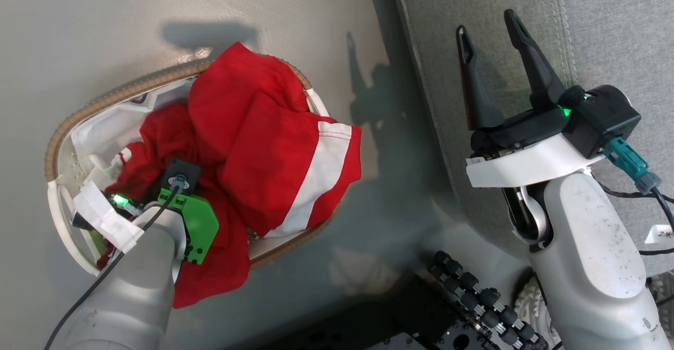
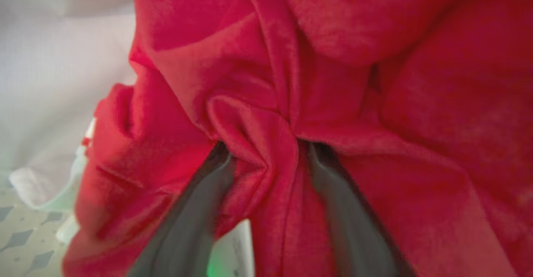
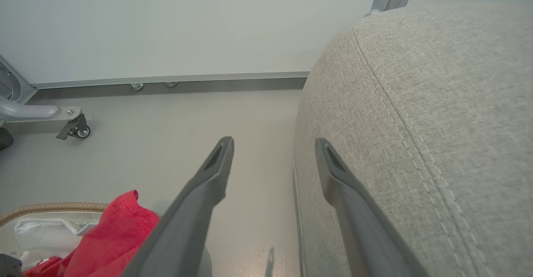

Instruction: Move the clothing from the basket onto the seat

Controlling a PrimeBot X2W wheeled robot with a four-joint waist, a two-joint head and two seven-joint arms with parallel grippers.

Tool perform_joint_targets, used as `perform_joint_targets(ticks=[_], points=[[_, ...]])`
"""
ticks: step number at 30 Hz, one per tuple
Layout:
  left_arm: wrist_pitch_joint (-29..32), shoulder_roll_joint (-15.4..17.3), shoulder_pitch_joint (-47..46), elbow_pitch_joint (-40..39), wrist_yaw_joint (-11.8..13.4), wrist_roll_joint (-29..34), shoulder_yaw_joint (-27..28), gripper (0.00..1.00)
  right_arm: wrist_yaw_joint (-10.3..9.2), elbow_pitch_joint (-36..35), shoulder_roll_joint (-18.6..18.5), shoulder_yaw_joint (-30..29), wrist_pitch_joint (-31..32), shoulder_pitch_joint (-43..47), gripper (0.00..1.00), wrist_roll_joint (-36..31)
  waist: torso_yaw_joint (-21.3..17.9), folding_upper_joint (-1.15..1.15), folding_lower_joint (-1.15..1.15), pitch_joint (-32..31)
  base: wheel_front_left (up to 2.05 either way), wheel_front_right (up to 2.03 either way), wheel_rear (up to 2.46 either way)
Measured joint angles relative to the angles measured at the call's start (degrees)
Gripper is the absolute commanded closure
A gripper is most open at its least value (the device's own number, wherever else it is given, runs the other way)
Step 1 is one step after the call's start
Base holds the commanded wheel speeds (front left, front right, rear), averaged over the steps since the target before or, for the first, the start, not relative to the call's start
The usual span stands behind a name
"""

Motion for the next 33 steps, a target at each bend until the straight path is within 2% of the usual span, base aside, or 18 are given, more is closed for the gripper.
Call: perform_joint_targets(ticks=[9, 17, 33], points=[[-3.9, -1.7, 2.6, 0.3, -0.1, -3.6, 1.4, 1.0, 0.0, 2.2, 0.0, -0.3, 0.0, 0.4, 0.0, -0.8, 0.4, 0.0, 0.0, -4.8, 0.0, 0.0, 0.0], [-5.2, -3.3, 7.7, -1.1, -1.0, -7.3, 2.3, 1.0, 0.0, 4.4, 0.1, -1.2, 0.0, 3.1, 0.0, -3.2, 1.6, 0.0, 0.0, -12.4, 0.0, 0.0, 0.0], [-5.5, -3.9, 22.8, -22.5, -1.7, -16.1, 0.0, 1.0, 0.01, 8.1, 0.1, -2.9, 0.0, 11.0, 0.0, -5.6, 6.6, 0.0, -0.01, -29.3, 0.0, 0.0, 0.0]])
